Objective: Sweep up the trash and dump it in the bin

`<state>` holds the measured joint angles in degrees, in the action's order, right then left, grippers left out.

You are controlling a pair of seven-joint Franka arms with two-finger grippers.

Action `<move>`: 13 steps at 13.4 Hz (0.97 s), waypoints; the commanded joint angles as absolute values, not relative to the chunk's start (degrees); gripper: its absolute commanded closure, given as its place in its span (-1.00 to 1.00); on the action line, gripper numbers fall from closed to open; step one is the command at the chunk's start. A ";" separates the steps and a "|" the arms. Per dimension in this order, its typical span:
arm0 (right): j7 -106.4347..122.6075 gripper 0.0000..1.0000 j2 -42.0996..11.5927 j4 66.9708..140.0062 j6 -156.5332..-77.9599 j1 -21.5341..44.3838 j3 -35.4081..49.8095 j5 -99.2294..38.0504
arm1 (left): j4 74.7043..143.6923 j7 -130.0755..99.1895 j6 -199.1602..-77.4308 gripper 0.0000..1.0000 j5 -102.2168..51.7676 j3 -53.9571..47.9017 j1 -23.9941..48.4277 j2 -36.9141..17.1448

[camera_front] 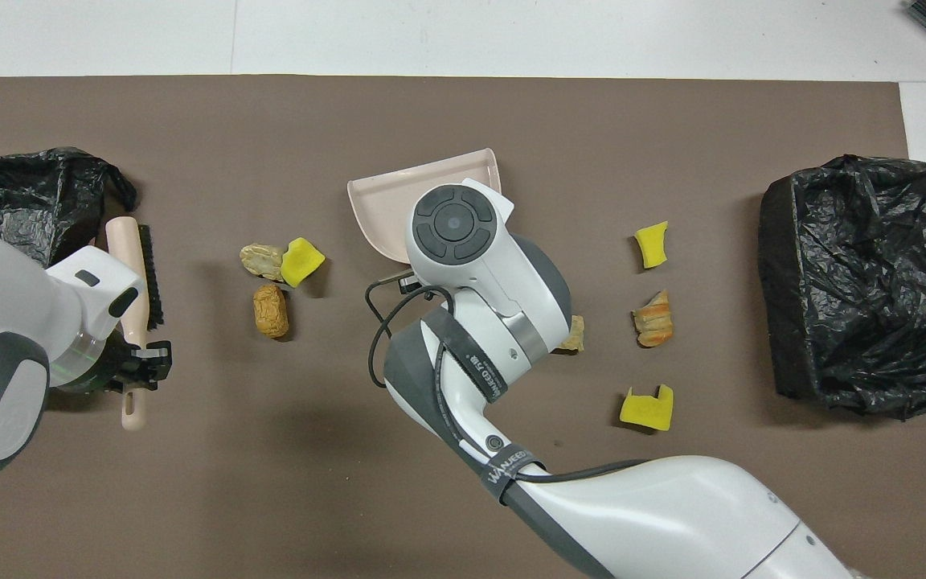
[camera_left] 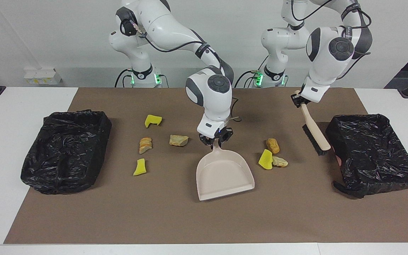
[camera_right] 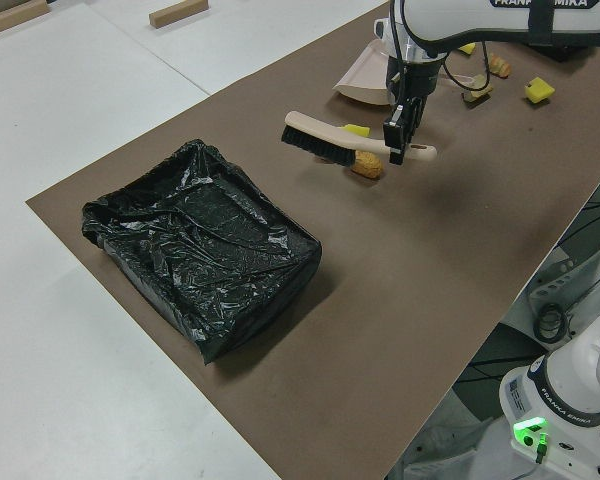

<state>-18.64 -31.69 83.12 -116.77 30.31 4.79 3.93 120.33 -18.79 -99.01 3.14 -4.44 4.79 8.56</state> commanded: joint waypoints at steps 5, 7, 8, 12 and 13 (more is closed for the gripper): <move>7.87 1.00 -28.21 89.20 -117.16 28.04 5.10 6.23 | 120.23 -16.44 -102.46 1.00 2.38 -5.10 3.78 8.18; 18.22 1.00 -28.04 89.65 -117.16 26.64 5.27 6.50 | 121.19 -16.44 -103.80 1.00 -0.08 -5.10 3.96 8.17; 23.50 1.00 -28.12 89.74 -117.25 26.54 5.19 6.59 | 122.25 -16.44 -103.89 1.00 -0.17 -5.10 3.69 8.26; 39.68 1.00 -28.04 90.26 -117.25 25.23 5.27 6.86 | 122.87 -18.10 -108.09 1.00 -4.38 -5.10 2.37 2.91; 42.42 1.00 -27.95 90.35 -117.07 25.22 5.27 6.86 | 123.92 -19.58 -110.19 1.00 -4.92 -5.10 2.72 2.38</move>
